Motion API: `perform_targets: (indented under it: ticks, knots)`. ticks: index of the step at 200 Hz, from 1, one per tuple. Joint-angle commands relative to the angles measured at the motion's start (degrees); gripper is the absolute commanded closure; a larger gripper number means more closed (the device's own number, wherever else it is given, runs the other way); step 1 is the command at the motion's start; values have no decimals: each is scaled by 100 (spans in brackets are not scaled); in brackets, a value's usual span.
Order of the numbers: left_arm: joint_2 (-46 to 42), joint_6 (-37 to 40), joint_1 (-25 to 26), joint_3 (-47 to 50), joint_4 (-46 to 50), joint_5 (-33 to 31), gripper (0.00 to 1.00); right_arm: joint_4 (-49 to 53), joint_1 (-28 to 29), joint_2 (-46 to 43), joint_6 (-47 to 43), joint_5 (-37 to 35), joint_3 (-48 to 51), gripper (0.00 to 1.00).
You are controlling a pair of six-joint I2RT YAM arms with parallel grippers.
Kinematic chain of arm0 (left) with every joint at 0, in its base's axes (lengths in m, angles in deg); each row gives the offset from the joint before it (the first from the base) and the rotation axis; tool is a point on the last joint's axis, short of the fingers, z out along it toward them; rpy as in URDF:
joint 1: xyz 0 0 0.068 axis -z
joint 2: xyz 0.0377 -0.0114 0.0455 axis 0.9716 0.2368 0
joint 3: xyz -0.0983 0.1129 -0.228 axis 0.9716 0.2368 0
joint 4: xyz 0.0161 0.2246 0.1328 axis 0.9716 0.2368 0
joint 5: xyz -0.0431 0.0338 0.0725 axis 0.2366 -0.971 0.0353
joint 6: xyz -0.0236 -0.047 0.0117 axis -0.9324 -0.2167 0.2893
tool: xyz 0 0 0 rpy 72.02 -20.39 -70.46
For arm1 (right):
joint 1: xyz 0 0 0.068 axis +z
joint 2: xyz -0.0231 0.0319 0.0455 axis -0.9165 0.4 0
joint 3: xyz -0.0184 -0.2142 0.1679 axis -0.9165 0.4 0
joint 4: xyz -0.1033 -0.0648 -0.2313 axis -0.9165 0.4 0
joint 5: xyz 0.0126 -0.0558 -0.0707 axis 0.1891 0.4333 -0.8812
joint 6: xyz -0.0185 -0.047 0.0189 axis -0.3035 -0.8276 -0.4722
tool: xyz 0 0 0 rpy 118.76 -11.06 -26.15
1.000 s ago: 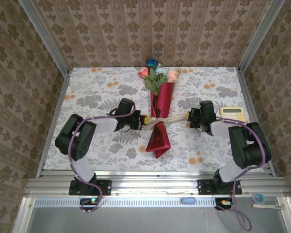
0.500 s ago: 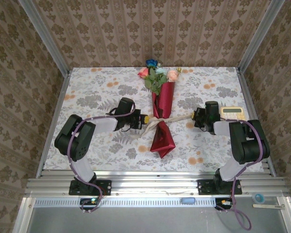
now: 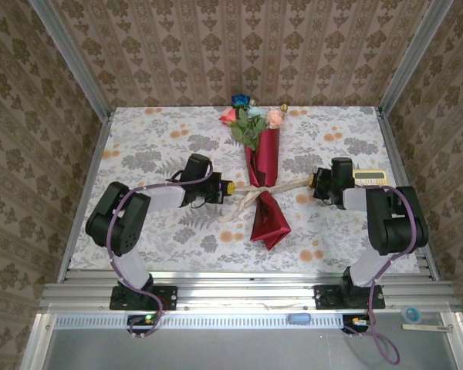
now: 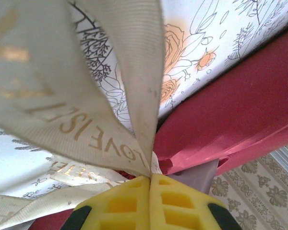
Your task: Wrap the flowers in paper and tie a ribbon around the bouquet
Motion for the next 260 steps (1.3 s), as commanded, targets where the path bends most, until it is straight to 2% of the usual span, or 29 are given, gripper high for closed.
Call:
perform_targets:
  ticks: [1,12,23,44,85,117,139,182,193,207,216,235,260]
  knots:
    - [-160,44,28,-150,189,-9,100,910,85,-116,-369,234,-384,79]
    - [-139,25,56,-191,186,12,100,1583,185,-285,-524,292,-502,64]
    - [-109,9,83,-222,165,22,100,2170,281,-431,-690,328,-634,57]
    - [-73,-49,125,-210,96,22,100,2446,521,-584,-754,356,-648,53]
    - [-38,-66,163,-201,76,22,100,2307,1059,-316,-709,423,-894,53]
    - [5,-49,171,-223,54,13,100,1885,1296,-27,-412,393,-975,60]
    - [23,-27,180,-243,78,21,100,1971,1351,25,-457,382,-1203,68]
    - [75,30,146,-258,52,27,100,2089,1443,-52,-404,344,-1218,74]
    - [109,71,137,-294,61,37,100,2081,1452,-51,-388,336,-1198,83]
    - [166,104,129,-358,57,63,100,2072,1445,-44,-388,318,-1194,98]
    - [189,98,136,-392,63,98,100,2087,1453,-44,-391,309,-1195,100]
    - [200,44,160,-464,222,154,75,2102,1452,-84,-412,261,-1195,100]
    - [221,-176,261,-515,287,182,56,2109,1451,-89,-412,273,-1158,100]
